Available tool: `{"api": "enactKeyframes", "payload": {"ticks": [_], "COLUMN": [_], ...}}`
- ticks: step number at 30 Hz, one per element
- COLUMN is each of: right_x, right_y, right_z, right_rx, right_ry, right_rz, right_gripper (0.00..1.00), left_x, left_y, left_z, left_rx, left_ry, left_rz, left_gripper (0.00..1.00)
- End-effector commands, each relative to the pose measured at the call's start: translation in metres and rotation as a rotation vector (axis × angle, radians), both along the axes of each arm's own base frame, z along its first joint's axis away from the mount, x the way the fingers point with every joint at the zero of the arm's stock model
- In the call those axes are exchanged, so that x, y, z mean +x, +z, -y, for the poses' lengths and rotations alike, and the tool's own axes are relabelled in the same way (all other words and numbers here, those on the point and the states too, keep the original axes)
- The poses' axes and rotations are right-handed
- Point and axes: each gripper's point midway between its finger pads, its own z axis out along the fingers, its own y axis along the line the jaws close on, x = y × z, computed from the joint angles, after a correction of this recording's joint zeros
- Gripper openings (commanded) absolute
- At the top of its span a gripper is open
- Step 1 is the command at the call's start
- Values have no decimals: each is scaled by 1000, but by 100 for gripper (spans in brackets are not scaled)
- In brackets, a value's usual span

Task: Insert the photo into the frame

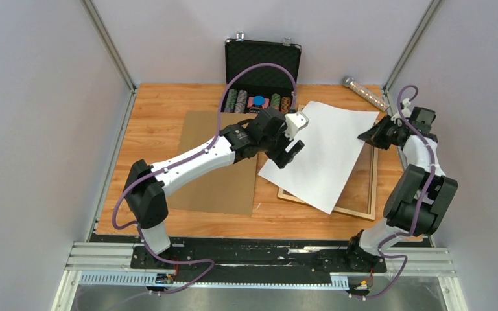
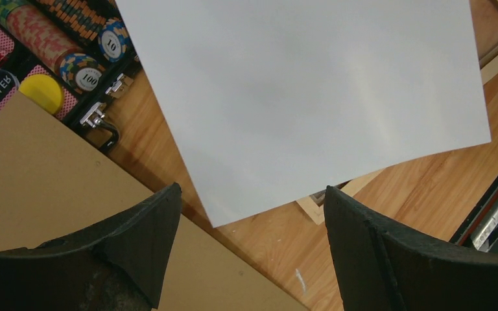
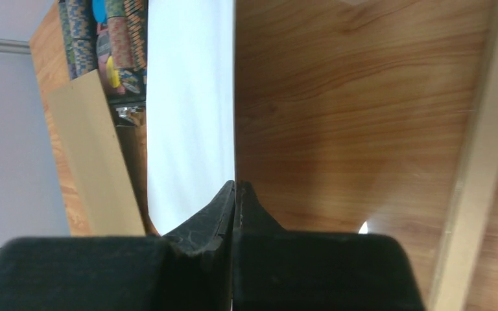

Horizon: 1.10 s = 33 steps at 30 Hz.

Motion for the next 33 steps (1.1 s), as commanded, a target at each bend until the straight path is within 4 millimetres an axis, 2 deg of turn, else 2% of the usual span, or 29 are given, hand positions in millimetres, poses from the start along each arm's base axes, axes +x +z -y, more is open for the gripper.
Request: {"api": "enactKeyframes", "payload": {"ticks": [1,6,17,25,33], "right_x": [-8,-4,10,22,32], "right_y": [1,-8,-21,-22,-16], "right_z": [19,42,74,81,82], "right_rx": [-86,-201,-352,-404,-431], "right_ry": [75,96,180,291,389], "right_rz": [-30,-79,-127,-81,-28], "right_gripper": [0,0,0,0,0], "left_x": [-3,-5,4,6,9], "left_y": [22,15,6,6,1], "left_z": [4,6,2,2,5], "left_rx": [-28,-5,61,66,73], "left_ry": [-54,-85,-81,-91,-94], "left_rz": [38,23,48,71,62], "left_gripper": [88,87,88,99,100]}}
